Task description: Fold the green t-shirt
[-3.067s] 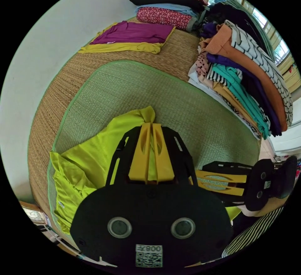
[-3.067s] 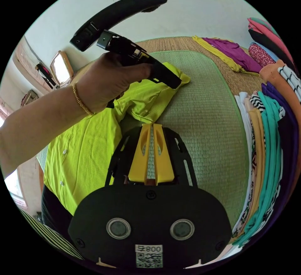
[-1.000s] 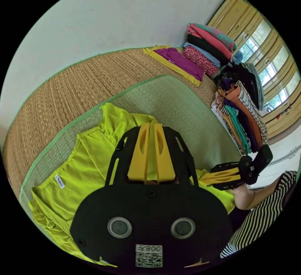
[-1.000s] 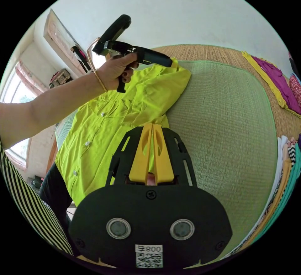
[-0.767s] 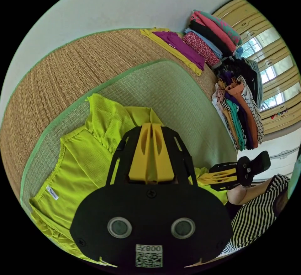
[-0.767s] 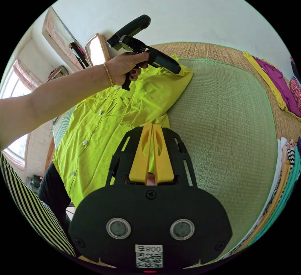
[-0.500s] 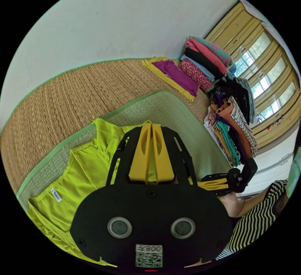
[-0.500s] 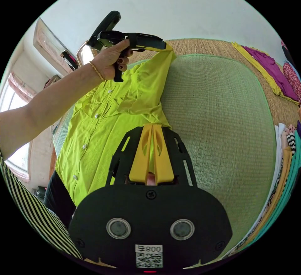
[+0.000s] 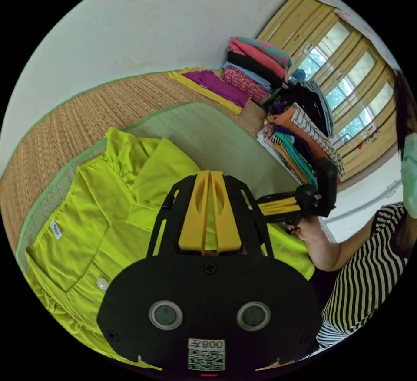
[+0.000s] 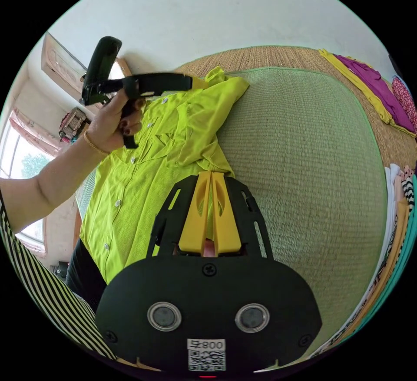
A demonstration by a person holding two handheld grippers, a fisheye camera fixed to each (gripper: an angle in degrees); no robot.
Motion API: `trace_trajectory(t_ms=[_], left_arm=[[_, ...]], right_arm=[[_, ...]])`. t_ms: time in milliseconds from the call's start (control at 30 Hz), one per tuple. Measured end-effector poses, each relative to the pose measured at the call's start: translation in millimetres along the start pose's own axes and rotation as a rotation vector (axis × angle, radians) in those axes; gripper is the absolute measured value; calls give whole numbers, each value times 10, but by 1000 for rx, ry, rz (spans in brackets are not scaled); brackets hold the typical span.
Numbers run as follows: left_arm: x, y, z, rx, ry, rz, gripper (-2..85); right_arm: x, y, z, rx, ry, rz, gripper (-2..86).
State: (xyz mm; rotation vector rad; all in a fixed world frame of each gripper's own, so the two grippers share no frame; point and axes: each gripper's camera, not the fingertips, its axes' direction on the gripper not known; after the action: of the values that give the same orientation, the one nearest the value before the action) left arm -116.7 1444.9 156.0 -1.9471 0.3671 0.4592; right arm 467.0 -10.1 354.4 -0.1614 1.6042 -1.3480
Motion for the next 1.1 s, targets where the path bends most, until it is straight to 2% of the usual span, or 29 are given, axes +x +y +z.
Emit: trace_trajectory(t_ms=[100,167,267,333,467,633,767,900,1100], left_arm=[[153,306,276,-186,-66,45,2],[195,497,196,-144,-94,38,2],[206,749,-111,-18,-22,-8,2],[211,940,-197,-2,-28,-39,2],[162,1327,-57,-140,-31,-76,1],[215,1786,-518,-5,22,-87,1],[38,2306,-547,-142,37,-153,2],[-67,2782,-1081,-9,81,-226,3],[-376,4085,-2102,181,60,-430,13]], right_arm=[[-54,-16,42,0,5,2,0],[-87,-28,73,2,-1,4,0],[-151,-44,118,4,1,7,0],[-217,-53,140,12,15,1,0],[-391,-69,211,15,44,-24,1],[-627,-3,137,72,64,-64,1],[-791,-109,256,42,86,-68,1],[-918,-218,371,-6,93,-65,1],[-1212,-441,625,-5,119,-95,1]])
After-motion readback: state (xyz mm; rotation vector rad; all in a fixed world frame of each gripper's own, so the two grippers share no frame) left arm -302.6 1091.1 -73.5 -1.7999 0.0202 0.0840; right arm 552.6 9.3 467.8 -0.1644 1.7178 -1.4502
